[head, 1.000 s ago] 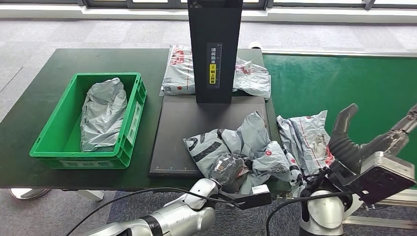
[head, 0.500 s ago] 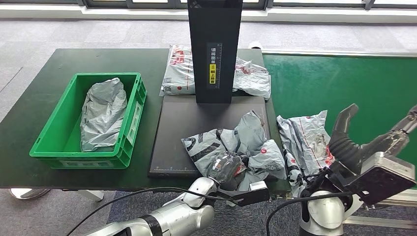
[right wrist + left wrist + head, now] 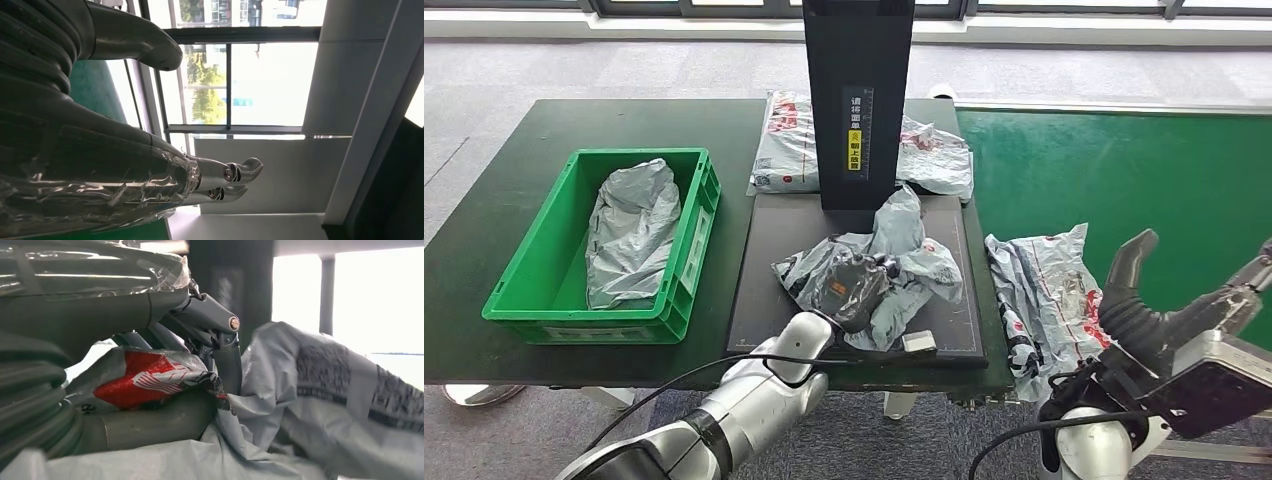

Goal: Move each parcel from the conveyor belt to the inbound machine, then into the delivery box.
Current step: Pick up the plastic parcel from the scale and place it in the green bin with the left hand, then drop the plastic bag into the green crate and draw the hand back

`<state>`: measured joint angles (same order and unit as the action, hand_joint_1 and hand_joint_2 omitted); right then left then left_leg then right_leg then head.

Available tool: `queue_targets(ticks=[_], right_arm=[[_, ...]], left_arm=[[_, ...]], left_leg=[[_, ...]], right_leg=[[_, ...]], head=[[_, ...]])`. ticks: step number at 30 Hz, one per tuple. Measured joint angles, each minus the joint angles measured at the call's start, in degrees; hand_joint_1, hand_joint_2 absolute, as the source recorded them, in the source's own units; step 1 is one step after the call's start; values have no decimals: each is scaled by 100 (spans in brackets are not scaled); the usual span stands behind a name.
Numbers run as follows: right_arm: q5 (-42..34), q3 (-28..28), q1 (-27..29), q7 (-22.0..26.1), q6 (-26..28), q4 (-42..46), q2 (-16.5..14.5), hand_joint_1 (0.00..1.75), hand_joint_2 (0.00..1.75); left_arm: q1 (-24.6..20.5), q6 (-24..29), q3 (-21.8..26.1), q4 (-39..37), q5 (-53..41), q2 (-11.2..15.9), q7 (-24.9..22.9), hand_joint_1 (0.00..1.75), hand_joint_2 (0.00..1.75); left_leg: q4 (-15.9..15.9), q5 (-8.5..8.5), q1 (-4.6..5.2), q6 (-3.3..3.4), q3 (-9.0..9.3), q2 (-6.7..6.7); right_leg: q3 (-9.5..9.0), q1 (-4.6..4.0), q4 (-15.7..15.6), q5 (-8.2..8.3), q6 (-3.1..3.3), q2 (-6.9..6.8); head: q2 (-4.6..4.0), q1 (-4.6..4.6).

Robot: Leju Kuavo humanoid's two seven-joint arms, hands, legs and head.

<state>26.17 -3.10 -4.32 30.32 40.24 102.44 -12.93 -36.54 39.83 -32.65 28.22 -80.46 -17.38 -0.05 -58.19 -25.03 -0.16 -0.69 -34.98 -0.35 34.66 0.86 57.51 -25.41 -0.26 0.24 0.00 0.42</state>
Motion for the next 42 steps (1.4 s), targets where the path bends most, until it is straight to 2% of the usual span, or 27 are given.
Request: queue_targets(ticks=[2,4,6,7,9,11,17,26,33,42], right_arm=[[-96,0,22,-32,0,21,60,0,175],[-231,1,25,-45,-2,11,145,0,175],[-348,12,39,-16,-2,-7,218,0,175],[-399,30,50,5,0,-18,259,0,175],[-498,68,68,48,1,-43,341,0,175],[-566,81,71,86,-7,-69,392,0,175],[-795,90,99,231,-2,-182,544,0,175],[-1005,130,179,351,0,-274,681,0,175],[-1255,144,360,498,0,-310,776,0,175],[-1581,235,608,678,-1,-391,975,0,175]], left_arm=[[-386,-215,391,246,-518,335,-572,175,175],[-1132,-402,377,314,-767,878,-1813,175,175],[-1803,-342,82,243,-815,1338,-3033,175,175],[-2088,-257,-181,178,-823,1544,-3380,175,175],[-2596,-100,-777,53,-834,1882,-3641,175,175],[-2869,-41,-1186,-28,-840,2121,-3622,175,175],[-3153,-60,-1739,-257,-837,2631,-3620,175,175],[-3313,-251,-2022,-517,-837,2918,-3616,175,175],[-3335,-521,-1967,-708,-836,3154,-3600,175,175],[-2864,-698,-1196,-925,-835,3470,-3594,175,175]], left_leg=[[0,12,-7,-15,-8,9],[0,22,-12,-32,-27,48],[0,28,-13,-40,-44,87],[1,34,-17,-40,-46,87],[4,46,-26,-42,-44,56],[7,50,-30,-42,-40,23],[8,49,-30,-44,-42,17],[6,49,-28,-44,-46,5],[8,46,-24,-46,-44,18],[9,48,-32,-49,-48,10]], right_leg=[[11,-7,5,11,13,7],[51,-17,7,40,30,47],[84,-24,7,61,36,85],[85,-27,7,63,37,86],[71,-30,8,57,39,56],[57,-30,10,47,39,25],[60,-29,11,44,42,22],[58,-27,10,44,41,11],[62,-31,10,44,42,20],[63,-36,11,40,47,15]], head=[[0,3],[0,1],[0,-7],[0,-9],[0,-11],[0,-10],[0,-12],[0,-11],[0,-11],[0,-11]])
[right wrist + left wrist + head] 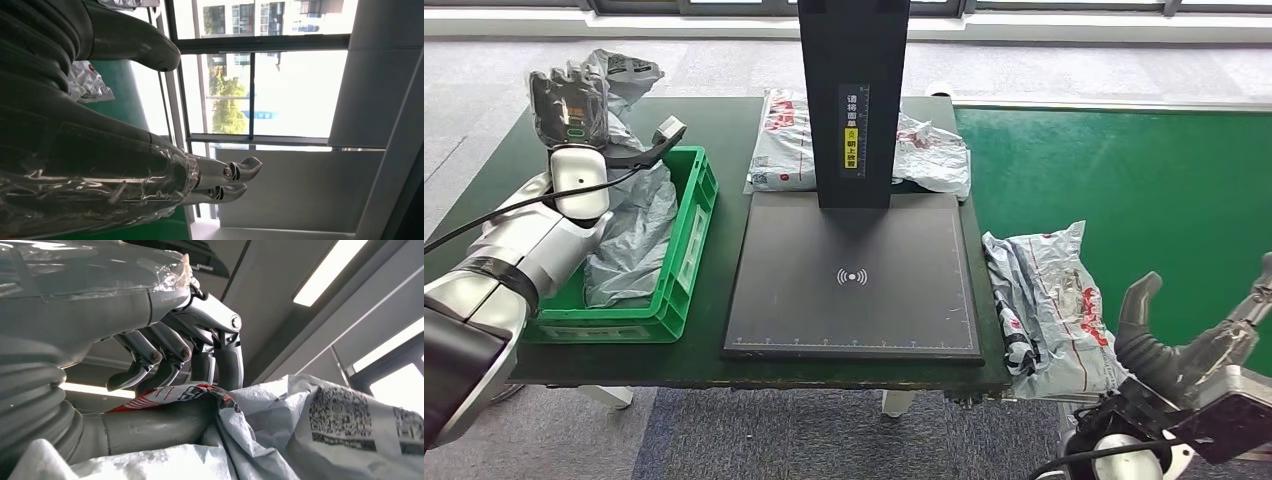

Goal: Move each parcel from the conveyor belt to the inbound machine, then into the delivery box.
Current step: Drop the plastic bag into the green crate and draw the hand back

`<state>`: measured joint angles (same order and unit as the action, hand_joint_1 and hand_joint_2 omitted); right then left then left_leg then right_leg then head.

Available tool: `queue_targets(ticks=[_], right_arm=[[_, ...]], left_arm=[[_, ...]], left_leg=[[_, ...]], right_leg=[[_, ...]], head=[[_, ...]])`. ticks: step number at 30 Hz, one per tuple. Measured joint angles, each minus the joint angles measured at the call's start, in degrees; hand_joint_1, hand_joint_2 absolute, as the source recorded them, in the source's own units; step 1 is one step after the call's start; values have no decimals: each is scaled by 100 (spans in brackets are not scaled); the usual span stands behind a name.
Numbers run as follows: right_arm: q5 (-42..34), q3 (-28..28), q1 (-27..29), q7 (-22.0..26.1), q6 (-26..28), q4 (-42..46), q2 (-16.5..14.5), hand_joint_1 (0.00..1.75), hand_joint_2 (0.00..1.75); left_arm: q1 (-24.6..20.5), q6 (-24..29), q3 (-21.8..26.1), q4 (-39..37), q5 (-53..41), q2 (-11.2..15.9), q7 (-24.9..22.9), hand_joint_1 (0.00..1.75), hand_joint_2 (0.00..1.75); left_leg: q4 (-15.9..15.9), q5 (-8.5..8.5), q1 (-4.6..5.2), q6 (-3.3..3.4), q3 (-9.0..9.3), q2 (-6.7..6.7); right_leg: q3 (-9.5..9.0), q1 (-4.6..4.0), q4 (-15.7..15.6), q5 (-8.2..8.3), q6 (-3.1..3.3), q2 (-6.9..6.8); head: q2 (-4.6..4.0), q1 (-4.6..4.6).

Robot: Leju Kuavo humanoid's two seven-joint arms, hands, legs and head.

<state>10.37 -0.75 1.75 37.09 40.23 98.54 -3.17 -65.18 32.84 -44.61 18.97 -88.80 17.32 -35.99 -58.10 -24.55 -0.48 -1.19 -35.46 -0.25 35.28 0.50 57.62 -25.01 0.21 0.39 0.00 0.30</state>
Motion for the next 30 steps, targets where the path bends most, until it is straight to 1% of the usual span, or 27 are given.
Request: queue_targets(ticks=[4,8,15,18,19,20,22,23,24,28,30], right_arm=[[-25,24,153,37,1,7,21,0,175],[-25,98,311,56,2,69,22,0,175],[-25,116,392,64,1,119,22,0,175],[-22,139,440,75,1,148,22,0,175],[-21,154,482,82,1,179,21,0,175],[-21,173,542,90,1,222,21,0,175],[-18,203,686,101,-18,337,20,0,175],[-13,219,761,104,-43,401,18,0,175],[-3,236,832,107,-75,466,15,0,175],[60,303,1017,92,-207,661,-9,0,175],[106,311,1041,78,-262,698,-19,0,175]], left_arm=[[222,-58,270,-67,0,100,-5,175,175],[409,-63,404,-130,0,148,-10,175,175],[479,-81,500,-181,0,160,-11,175,175],[493,-175,505,-197,0,162,-17,175,175],[503,-219,506,-204,0,163,-22,159,175],[519,-257,509,-213,1,165,-26,115,175],[558,-369,541,-231,18,164,-21,28,87],[581,-453,587,-239,43,163,3,0,44],[604,-535,654,-245,81,159,55,0,0],[712,-664,1081,-249,176,83,420,0,0],[753,-608,1253,-236,79,39,416,0,0]], left_leg=[[0,-2,1,2,0,-1],[-1,-2,1,3,-3,-9],[-1,-2,2,3,-3,-5],[-1,-2,1,2,-3,-6],[-1,-2,1,2,-3,-6],[-1,-2,1,2,-3,-7],[-1,-3,1,1,-3,-7],[-1,-5,1,0,-3,-7],[-1,-6,1,-2,-3,-6],[-1,-8,1,-3,-3,-4],[-1,-8,1,-3,-3,-3]], right_leg=[[1,5,-2,-1,-2,-1],[0,5,-4,-4,-4,-10],[0,5,-4,-2,-4,-8],[0,4,-4,-3,-4,-8],[0,4,-4,-3,-4,-9],[0,3,-4,-3,-4,-9],[0,3,-4,-4,-3,-9],[1,3,-4,-4,-3,-9],[2,3,-4,-5,-3,-8],[4,4,-5,-6,-2,-7],[3,4,-5,-6,-2,-6]], head=[[0,0],[0,1],[0,1],[0,1],[0,1],[0,1],[0,1],[0,0],[0,-1],[0,0],[0,0]])
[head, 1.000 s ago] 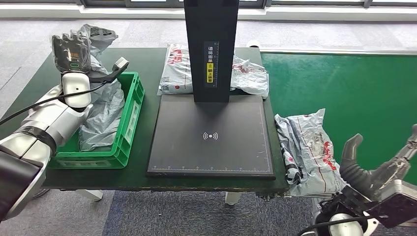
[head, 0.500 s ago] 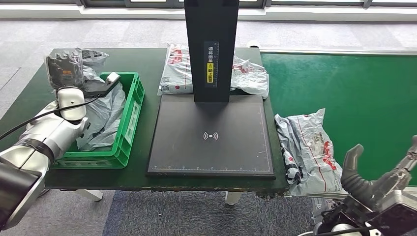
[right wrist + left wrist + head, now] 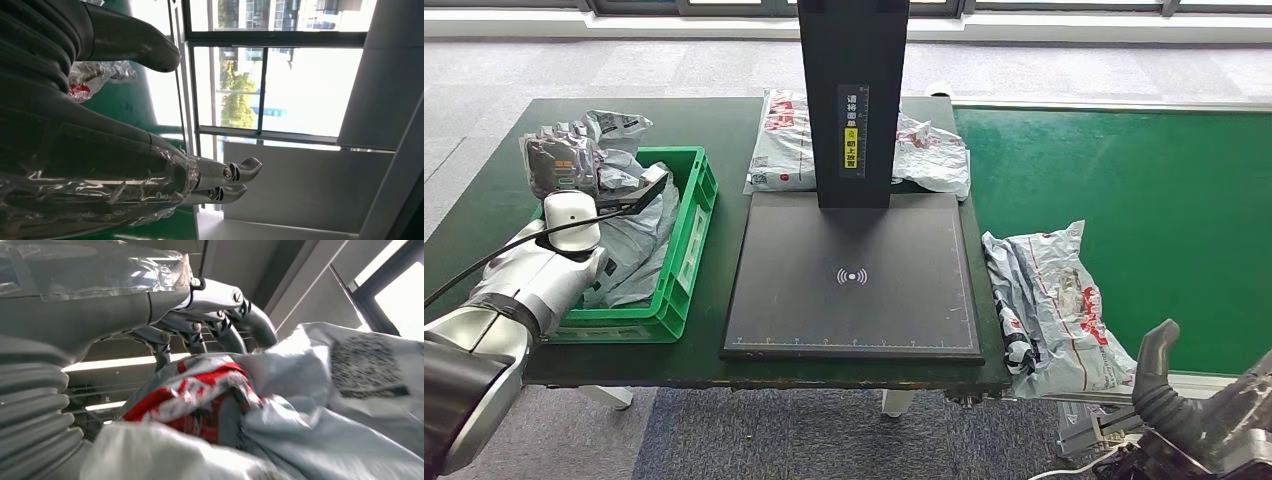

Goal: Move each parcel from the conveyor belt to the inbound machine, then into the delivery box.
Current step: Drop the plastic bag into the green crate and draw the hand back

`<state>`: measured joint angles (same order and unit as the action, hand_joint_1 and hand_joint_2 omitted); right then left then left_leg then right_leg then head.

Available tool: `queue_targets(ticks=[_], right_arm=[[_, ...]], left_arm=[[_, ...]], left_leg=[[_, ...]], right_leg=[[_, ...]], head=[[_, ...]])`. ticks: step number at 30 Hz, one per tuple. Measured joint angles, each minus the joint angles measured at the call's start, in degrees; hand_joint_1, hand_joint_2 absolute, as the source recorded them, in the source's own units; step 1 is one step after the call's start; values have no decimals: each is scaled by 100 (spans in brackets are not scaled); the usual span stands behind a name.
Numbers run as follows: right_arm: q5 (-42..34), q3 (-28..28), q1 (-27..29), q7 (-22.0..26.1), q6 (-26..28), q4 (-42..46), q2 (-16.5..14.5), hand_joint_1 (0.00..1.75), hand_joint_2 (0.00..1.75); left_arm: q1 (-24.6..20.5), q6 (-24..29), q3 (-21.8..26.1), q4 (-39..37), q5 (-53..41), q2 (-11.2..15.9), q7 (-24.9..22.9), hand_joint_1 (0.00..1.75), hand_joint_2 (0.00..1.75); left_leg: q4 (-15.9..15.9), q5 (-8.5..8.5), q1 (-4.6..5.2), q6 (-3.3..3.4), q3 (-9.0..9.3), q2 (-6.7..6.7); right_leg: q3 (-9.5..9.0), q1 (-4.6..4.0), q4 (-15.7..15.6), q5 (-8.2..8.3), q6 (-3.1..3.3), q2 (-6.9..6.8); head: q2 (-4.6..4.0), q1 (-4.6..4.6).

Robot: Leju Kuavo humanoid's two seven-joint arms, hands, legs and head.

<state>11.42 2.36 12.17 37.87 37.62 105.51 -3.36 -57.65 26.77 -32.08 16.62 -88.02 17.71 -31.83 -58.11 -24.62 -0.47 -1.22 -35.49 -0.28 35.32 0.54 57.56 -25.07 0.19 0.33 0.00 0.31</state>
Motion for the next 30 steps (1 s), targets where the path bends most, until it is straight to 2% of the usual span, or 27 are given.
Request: queue_targets(ticks=[2,4,8,18,23,30], right_arm=[[49,0,7,-6,-35,10,-10,0,175],[81,0,9,-6,-46,12,-25,0,175],[92,0,8,-4,-46,12,-49,0,175],[9,0,-89,11,-26,-1,-57,0,175],[2,0,-217,13,6,-53,-62,0,175],[48,0,-226,11,58,-74,-97,0,175]], left_arm=[[-5,142,-38,13,-62,-2,-231,0,0],[-65,333,-391,16,-68,52,-436,0,0],[-144,486,-1060,14,-70,150,-462,0,0],[-439,706,-1732,-47,-70,240,-464,0,0],[-609,833,-1841,-88,-70,260,-465,0,0],[-693,1065,-1605,-80,-70,335,-467,0,0]], left_leg=[[0,0,0,0,0,3],[0,1,0,0,1,3],[0,3,0,0,3,0],[0,3,-1,0,2,1],[0,3,0,0,3,1],[0,3,0,-1,3,0]], right_leg=[[0,0,0,1,0,1],[-2,0,0,2,0,1],[-5,-1,1,2,0,-2],[-5,-3,1,3,1,-1],[-5,-2,2,3,2,-1],[-5,-4,2,3,2,-1]], head=[[0,0],[0,0],[0,0],[0,0],[0,0],[0,0]])
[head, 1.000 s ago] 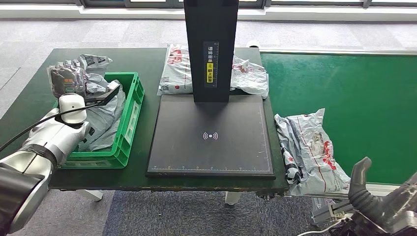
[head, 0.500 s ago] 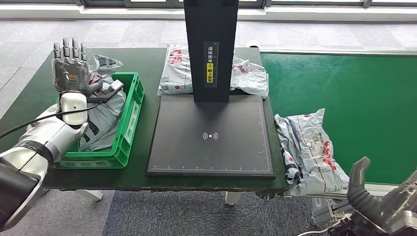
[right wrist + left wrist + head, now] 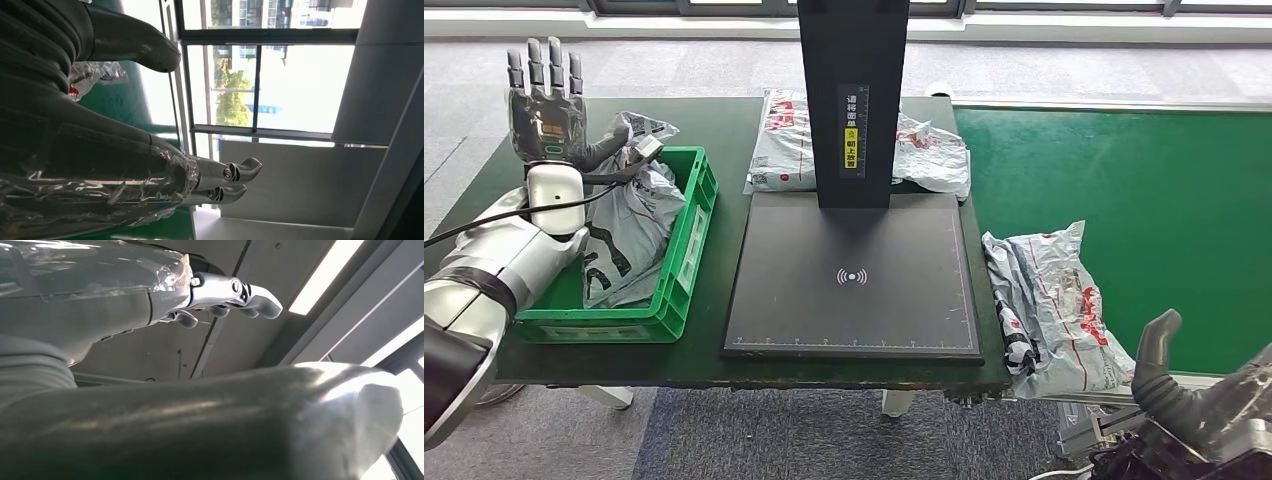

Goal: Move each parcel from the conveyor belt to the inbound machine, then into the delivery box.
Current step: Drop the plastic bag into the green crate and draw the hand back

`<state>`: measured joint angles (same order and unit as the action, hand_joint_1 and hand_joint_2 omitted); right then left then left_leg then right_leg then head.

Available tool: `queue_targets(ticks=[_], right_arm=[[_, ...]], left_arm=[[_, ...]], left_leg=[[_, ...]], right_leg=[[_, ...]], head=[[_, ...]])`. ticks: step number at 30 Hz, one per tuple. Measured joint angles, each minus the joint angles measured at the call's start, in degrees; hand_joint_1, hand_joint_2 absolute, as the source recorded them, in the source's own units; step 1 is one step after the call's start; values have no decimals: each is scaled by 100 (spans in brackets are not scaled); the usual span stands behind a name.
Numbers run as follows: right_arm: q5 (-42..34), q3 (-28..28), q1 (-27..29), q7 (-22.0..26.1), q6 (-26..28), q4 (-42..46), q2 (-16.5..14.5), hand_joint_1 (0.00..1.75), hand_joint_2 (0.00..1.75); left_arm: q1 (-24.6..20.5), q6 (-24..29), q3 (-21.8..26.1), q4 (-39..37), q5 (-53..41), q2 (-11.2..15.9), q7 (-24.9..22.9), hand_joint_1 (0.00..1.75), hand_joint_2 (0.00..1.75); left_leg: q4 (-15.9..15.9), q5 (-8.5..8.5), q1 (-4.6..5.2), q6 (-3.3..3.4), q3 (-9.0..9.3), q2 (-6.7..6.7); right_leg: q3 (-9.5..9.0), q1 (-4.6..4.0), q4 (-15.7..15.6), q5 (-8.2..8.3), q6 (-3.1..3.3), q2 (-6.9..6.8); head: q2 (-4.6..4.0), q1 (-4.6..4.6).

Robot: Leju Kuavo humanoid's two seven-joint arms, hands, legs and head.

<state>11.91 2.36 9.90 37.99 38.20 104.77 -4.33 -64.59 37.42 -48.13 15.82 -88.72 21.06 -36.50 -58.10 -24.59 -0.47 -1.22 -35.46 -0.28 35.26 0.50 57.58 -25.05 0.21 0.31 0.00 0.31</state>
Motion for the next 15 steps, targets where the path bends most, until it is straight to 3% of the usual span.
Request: queue_targets(ticks=[12,15], right_arm=[[18,0,0,-13,-1,-11,-14,0,175],[157,0,-24,-130,-12,-19,-39,0,175]], left_arm=[[6,65,109,25,0,30,0,0,0],[213,207,615,473,21,13,46,0,0]], left_leg=[[0,0,0,0,0,0],[-1,0,3,0,3,1]], right_leg=[[-1,3,0,0,0,-1],[0,6,0,0,-1,0]], head=[[0,0],[0,-1]])
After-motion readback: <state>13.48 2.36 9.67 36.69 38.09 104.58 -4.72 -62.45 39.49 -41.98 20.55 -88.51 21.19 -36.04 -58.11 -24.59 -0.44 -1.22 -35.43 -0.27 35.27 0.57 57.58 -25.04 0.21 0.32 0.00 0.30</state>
